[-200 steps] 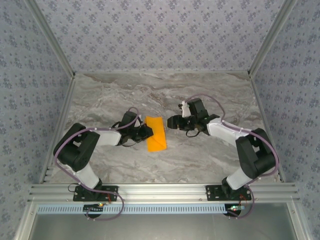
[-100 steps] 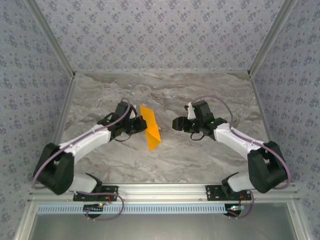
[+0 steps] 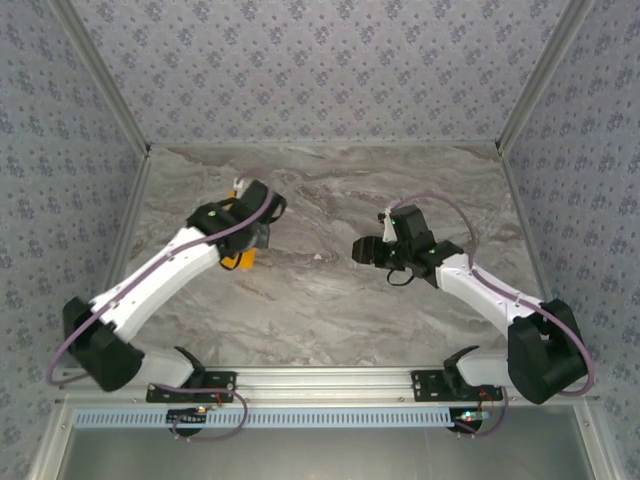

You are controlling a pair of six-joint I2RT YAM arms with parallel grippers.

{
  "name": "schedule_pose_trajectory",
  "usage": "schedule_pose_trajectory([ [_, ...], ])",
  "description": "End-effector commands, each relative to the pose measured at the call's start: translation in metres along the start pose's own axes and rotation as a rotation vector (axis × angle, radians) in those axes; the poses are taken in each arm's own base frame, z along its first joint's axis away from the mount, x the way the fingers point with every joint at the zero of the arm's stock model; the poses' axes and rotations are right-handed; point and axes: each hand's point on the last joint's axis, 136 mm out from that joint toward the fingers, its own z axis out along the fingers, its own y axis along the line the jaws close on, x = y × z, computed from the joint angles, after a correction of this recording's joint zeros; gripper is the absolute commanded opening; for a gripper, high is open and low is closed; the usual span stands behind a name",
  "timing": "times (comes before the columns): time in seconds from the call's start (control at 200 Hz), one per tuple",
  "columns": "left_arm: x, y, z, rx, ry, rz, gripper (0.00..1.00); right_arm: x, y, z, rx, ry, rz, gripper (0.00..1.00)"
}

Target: Fold a paper plane with a square sheet of paper (pick it up from the middle)

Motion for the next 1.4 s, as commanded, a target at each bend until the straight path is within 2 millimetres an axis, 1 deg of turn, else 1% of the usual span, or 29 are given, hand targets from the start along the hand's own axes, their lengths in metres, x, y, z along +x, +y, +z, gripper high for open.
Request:
schedule_pose_trajectory([
  [0.0,0.006,0.019,0.015,-0.291,0.008,0.167,0.07,0.004,-0.01,-0.007,0.055,-0.006,0.018,0.6],
  [0.13,0.018,-0.016,0.046,-0.356,0.043,0.269,0.07,0.005,-0.015,-0.009,0.08,-0.007,0.026,0.6],
  [0.22,0.028,-0.047,0.064,-0.345,0.064,0.318,0.06,0.005,-0.019,-0.01,0.095,-0.008,0.033,0.6],
  [0.275,0.038,-0.064,0.075,-0.331,0.085,0.348,0.06,0.005,-0.022,-0.01,0.108,-0.009,0.038,0.6],
  [0.33,0.046,-0.081,0.082,-0.309,0.101,0.366,0.06,0.006,-0.026,-0.011,0.124,-0.009,0.044,0.61],
  [0.415,0.057,-0.105,0.088,-0.264,0.114,0.382,0.06,0.006,-0.032,-0.012,0.142,-0.008,0.057,0.61],
  [0.55,0.072,-0.132,0.093,-0.197,0.136,0.368,0.09,0.009,-0.039,-0.011,0.158,-0.005,0.078,0.61],
  [0.729,0.089,-0.161,0.098,-0.096,0.178,0.356,0.15,0.012,-0.055,-0.012,0.202,-0.01,0.122,0.61],
  [0.774,0.092,-0.166,0.098,-0.063,0.189,0.343,0.18,0.013,-0.059,-0.013,0.21,-0.015,0.154,0.61],
  [0.864,0.092,-0.177,0.095,0.007,0.194,0.314,0.23,0.013,-0.067,-0.015,0.225,-0.024,0.183,0.61],
  [0.944,0.093,-0.186,0.091,0.08,0.207,0.292,0.27,0.013,-0.07,-0.015,0.229,-0.026,0.197,0.61],
  [1.069,0.091,-0.197,0.087,0.208,0.238,0.221,0.34,0.013,-0.07,-0.015,0.219,-0.026,0.201,0.61],
  [1.104,0.092,-0.199,0.086,0.25,0.254,0.199,0.36,0.014,-0.07,-0.014,0.22,-0.023,0.203,0.62],
  [1.129,0.096,-0.199,0.084,0.279,0.279,0.192,0.38,0.014,-0.07,-0.014,0.216,-0.023,0.203,0.62],
  [1.149,0.092,-0.204,0.084,0.318,0.269,0.166,0.39,0.013,-0.069,-0.014,0.215,-0.023,0.202,0.62],
  [1.244,0.092,-0.209,0.082,0.438,0.304,0.106,0.45,0.014,-0.068,-0.012,0.207,-0.016,0.205,0.61],
  [1.394,0.091,-0.22,0.074,0.617,0.347,0.028,0.51,0.014,-0.068,-0.007,0.197,-0.007,0.21,0.62],
])
